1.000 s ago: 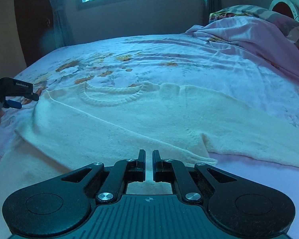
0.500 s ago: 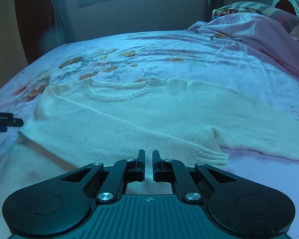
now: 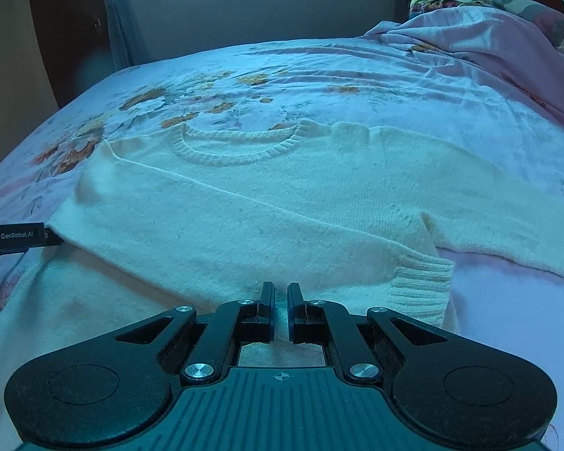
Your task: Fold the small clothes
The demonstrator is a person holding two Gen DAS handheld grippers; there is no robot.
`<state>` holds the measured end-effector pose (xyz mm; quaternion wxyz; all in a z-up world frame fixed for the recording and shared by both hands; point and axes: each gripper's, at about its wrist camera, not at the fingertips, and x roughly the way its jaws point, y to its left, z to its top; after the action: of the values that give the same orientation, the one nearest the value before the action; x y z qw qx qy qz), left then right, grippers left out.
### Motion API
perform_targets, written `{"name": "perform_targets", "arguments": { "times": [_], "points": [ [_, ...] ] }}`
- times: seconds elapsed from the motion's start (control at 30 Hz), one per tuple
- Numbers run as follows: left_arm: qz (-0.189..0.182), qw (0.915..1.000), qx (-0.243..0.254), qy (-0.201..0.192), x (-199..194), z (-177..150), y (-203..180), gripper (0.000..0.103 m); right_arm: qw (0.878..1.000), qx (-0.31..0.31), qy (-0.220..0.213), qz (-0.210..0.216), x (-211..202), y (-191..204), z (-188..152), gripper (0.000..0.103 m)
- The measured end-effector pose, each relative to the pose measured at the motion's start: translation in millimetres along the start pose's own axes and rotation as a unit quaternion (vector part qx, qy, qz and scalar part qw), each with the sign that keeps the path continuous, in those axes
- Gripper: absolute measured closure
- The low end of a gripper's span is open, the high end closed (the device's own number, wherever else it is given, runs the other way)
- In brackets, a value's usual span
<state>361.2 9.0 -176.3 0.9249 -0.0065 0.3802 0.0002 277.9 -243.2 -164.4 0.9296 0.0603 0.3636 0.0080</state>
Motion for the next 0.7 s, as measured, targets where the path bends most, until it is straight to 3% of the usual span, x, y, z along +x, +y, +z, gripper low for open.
{"name": "perform_targets", "arguments": {
  "times": [0.03, 0.13, 0.2, 0.3, 0.4, 0.53, 0.6, 0.63, 0.7],
  "points": [
    [0.011, 0.9999, -0.001, -0.003, 3, -2, 1, 0.033, 1.0, -0.001, 0.0, 0.0, 0, 1, 0, 0.099],
    [0.026, 0.9974, -0.067, 0.004, 4, -8, 24, 0.029, 1.0, -0.005, 0.001, 0.001, 1, 0, 0, 0.099],
    [0.058, 0.9972, -0.047, 0.001, 0, -12, 24, 0.035, 1.0, -0.007, 0.0, 0.002, 2, 0, -1, 0.099],
    [0.064, 0.9938, -0.091, 0.005, -8, -14, 41, 0.04, 1.0, -0.008, 0.0, 0.002, 1, 0, -1, 0.099],
    [0.057, 0.9951, -0.081, -0.006, -27, -9, 37, 0.044, 1.0, -0.008, -0.024, 0.001, -7, 1, 4, 0.099],
    [0.026, 0.9977, -0.044, -0.043, -47, 2, 9, 0.039, 0.999, 0.006, -0.037, -0.022, -9, -9, 12, 0.099],
    [0.0, 0.9988, -0.032, -0.038, -42, 8, -8, 0.036, 0.999, 0.016, -0.02, -0.036, -2, -18, 11, 0.099],
    [-0.004, 0.9994, -0.019, -0.029, -35, 8, -16, 0.033, 0.999, 0.019, 0.008, -0.044, 6, -24, 8, 0.099],
    [0.014, 0.9999, 0.001, 0.008, -15, 3, -26, 0.034, 0.999, 0.032, 0.011, -0.03, 7, -34, 4, 0.099]
  ]
}}
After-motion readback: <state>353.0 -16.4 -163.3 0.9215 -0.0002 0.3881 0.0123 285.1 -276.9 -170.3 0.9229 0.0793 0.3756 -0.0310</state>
